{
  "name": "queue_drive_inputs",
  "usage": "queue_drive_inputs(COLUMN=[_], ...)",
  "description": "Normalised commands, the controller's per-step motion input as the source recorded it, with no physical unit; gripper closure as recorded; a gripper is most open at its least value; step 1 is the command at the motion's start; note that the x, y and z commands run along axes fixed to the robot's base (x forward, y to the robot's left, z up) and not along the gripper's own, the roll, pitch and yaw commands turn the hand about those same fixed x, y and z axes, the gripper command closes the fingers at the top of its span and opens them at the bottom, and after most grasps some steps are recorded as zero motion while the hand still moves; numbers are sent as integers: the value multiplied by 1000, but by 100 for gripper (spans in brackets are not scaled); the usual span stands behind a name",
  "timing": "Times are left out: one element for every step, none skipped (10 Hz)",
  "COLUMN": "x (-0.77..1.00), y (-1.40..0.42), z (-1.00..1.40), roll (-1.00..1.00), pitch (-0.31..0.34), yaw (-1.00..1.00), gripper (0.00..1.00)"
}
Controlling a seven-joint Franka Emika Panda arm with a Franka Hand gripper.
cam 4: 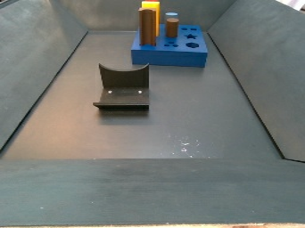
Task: Pick up the 3 prong object. Move up. Move to above the board. Insert the 3 prong object.
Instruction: Insert the 3 prong object.
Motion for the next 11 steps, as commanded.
queue_drive_inputs(x=[0,-103,-306,-269,-97,-74,-60,0,0,63,426], y=[54,9,137,151,226,154,123,0,0,0,51], z=[0,-40,-357,-583,-763,-940,-991,-851,-829,-811,-789], roll=[0,43,0,0,0,0,-23,-3,-16,-23,0], pitch=[0,0,-127,-104,-119,-83,-49,-129,-124,-101,0], yaw=[0,-134,-466,-666,-723,-829,-854,-1000,-1000,-960,-769], gripper=[100,100,100,100,100,100,100,100,100,100,100])
